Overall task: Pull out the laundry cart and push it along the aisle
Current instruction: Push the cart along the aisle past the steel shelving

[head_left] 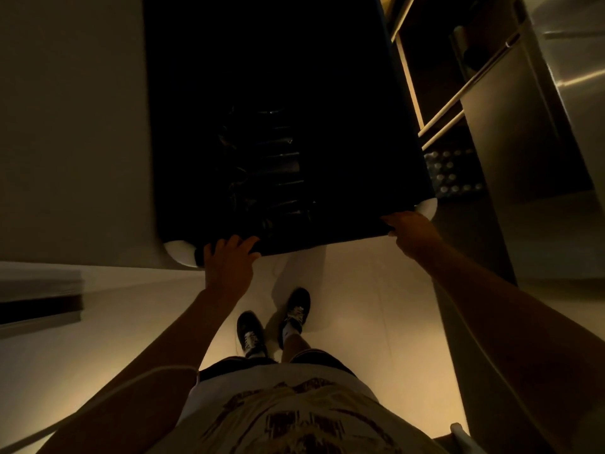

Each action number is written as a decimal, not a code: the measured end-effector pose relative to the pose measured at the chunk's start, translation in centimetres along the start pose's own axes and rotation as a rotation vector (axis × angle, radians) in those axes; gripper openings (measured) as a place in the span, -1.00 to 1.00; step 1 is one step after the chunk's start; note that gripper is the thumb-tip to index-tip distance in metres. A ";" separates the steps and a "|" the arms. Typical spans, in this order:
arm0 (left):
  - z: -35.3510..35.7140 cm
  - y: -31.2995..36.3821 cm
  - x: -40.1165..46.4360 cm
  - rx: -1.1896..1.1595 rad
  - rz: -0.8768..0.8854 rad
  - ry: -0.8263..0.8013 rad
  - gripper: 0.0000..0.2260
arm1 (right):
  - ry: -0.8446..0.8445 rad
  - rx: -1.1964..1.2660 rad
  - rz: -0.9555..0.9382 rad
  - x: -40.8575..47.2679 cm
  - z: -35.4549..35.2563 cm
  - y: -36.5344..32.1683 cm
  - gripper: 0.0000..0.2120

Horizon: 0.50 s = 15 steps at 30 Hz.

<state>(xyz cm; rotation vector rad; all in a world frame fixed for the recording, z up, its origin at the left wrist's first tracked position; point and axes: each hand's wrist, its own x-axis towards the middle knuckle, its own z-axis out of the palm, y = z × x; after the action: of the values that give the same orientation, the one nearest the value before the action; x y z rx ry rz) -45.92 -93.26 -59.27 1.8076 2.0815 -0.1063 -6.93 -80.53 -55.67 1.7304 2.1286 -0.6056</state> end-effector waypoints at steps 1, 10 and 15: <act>-0.1 0.0 0.2 0.002 -0.007 -0.002 -0.64 | -0.011 -0.017 -0.014 0.2 -0.1 0.1 -0.57; -0.5 0.6 0.7 0.022 -0.038 0.010 -0.64 | 0.078 -0.021 -0.108 0.8 0.1 1.1 -0.56; -0.5 0.9 1.3 0.002 -0.072 0.031 -0.65 | 0.066 -0.064 -0.166 1.5 -0.4 1.5 -0.56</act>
<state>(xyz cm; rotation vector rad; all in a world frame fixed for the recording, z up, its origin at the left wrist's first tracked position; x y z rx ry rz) -45.29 -91.75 -59.02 1.7460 2.1696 -0.1008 -5.73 -78.80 -56.25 1.5712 2.3277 -0.5237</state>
